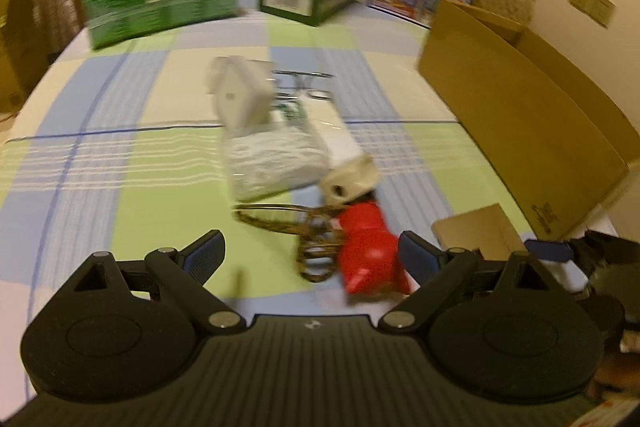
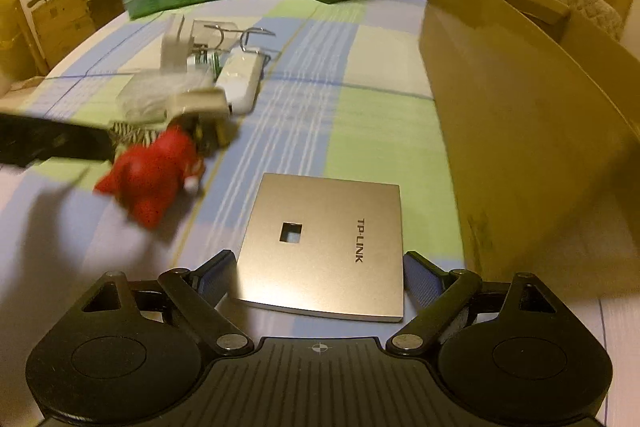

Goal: Organize rigid objects
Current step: 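Grasp the red toy bird with the left gripper while the right holds the panel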

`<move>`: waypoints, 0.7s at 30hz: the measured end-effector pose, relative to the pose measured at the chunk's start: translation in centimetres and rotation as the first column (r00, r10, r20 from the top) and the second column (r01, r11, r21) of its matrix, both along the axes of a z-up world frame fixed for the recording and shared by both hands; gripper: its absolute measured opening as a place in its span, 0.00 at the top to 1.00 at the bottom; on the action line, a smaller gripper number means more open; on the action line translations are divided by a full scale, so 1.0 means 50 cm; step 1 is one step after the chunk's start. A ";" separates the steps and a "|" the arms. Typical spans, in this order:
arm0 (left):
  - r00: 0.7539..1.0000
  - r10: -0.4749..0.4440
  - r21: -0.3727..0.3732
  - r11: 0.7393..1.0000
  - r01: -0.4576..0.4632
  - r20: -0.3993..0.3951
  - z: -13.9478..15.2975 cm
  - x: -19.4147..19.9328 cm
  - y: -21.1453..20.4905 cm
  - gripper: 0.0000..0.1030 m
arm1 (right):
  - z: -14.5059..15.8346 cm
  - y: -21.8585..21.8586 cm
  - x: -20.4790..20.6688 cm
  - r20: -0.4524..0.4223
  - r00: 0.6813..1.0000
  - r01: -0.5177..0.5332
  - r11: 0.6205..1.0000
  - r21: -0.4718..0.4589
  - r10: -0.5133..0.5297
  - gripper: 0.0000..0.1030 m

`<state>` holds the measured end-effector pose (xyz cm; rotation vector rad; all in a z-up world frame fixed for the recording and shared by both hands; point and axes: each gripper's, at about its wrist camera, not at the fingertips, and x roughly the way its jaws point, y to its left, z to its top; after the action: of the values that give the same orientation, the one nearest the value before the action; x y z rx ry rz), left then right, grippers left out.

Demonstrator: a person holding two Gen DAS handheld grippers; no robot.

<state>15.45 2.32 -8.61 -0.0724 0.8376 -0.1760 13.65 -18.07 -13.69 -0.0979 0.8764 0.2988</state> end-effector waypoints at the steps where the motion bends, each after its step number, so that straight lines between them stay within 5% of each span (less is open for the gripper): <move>1: 1.000 -0.022 0.008 1.000 0.022 0.010 -0.002 0.000 -0.012 0.14 | -0.001 -0.004 -0.014 0.001 1.000 0.004 1.000 0.004 -0.004 0.16; 12: 0.989 -0.122 0.169 0.980 0.106 0.088 -0.016 -0.019 -0.116 0.66 | 0.000 -0.034 -0.062 0.007 0.999 0.044 0.998 0.035 -0.045 0.16; 21: 0.989 -0.140 0.242 0.962 0.124 0.053 -0.046 -0.020 -0.142 0.57 | -0.001 -0.049 -0.069 0.009 0.998 0.056 0.998 0.038 -0.056 0.16</move>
<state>14.44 -4.78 -10.92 0.2145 0.7888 -0.2014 10.19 -20.50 -13.74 -0.0399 0.8614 0.2618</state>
